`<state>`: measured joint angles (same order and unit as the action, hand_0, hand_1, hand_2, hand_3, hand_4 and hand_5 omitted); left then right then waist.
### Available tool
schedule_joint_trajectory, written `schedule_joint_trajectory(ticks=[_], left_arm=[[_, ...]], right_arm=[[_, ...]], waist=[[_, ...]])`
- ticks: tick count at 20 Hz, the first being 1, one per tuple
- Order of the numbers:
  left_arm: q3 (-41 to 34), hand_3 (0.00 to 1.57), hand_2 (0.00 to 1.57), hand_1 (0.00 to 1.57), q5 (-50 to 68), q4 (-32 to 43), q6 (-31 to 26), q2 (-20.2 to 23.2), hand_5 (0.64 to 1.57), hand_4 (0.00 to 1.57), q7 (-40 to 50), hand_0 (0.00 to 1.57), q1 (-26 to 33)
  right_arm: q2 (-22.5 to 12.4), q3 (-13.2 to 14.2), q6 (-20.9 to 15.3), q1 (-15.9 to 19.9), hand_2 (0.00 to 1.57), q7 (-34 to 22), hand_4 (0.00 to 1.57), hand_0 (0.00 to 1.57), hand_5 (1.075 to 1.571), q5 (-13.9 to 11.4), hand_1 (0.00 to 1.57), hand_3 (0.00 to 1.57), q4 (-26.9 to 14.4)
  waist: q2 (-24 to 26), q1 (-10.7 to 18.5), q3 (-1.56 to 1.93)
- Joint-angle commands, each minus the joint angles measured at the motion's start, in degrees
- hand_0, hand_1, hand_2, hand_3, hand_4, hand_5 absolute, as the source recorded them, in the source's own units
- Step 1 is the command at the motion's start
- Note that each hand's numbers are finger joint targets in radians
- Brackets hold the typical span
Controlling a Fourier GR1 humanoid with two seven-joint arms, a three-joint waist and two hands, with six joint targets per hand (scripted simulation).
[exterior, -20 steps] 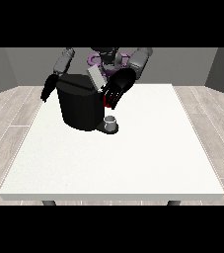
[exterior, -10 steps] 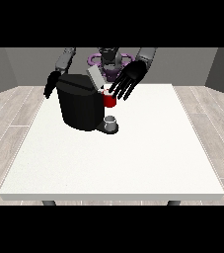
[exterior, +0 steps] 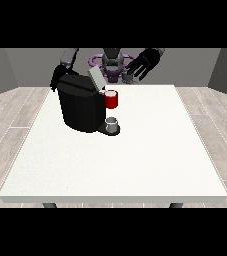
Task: Insert the coffee pod into the coffee machine and close the lid
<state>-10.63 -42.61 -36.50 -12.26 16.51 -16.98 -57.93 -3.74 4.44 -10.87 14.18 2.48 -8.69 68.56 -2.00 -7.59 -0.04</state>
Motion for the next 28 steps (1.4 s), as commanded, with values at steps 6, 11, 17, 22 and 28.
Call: schedule_joint_trajectory(ticks=[6, 11, 17, 22, 28], left_arm=[[-13.28, 0.0, 0.0, 0.0, 17.99, 2.84, -3.39, -11.78, 1.571, 0.27, -4.3, 0.0, 17.27], [-11.04, 0.0, 0.0, 0.0, 17.8, 2.32, -4.9, -14.97, 1.571, 0.37, -4.79, 0.0, 24.84], [-9.49, 0.0, 0.0, 0.0, 20.95, -3.43, -4.16, -16.03, 1.571, 0.41, -2.33, 0.0, 25.7], [-6.35, 0.0, 0.0, 0.0, 26.34, -9.72, -8.2, -16.47, 1.571, 0.43, 1.34, 0.0, 29.75], [-1.41, 0.0, 0.0, 0.0, 29.77, -16.06, -5.34, -16.5, 1.571, 0.39, 2.81, 0.0, 32.95]], right_arm=[[0.65, 0.65, 3.61, -5.12, 0.0, 1.42, 0.0, 0.0, 1.571, 4.09, 0.0, 0.0, 3.17], [-2.71, -0.73, 8.18, -2.67, 0.0, -3.27, 0.0, 0.0, 1.571, 4.36, 0.0, 0.0, 5.66], [-4.32, -1.49, 9.06, 2.93, 0.0, -2.57, 0.24, 0.0, 1.571, 2.9, 0.0, 0.0, 7.02], [-7.43, 3.99, 10.03, 5.46, 0.0, -6.69, 0.0, 0.0, 1.571, 6.21, 0.0, 0.0, 2.7], [-6.93, 7.33, 10.26, 11.49, 0.0, -9.46, 0.08, 0.0, 1.571, 10.66, 0.0, 0.0, -0.87]], waist=[[14.91, 9.38, -0.04], [20.09, 13.56, 0.03], [15.82, 15.09, 0.05], [16.55, 18.64, 0.06], [12.46, 19.47, 0.05]])
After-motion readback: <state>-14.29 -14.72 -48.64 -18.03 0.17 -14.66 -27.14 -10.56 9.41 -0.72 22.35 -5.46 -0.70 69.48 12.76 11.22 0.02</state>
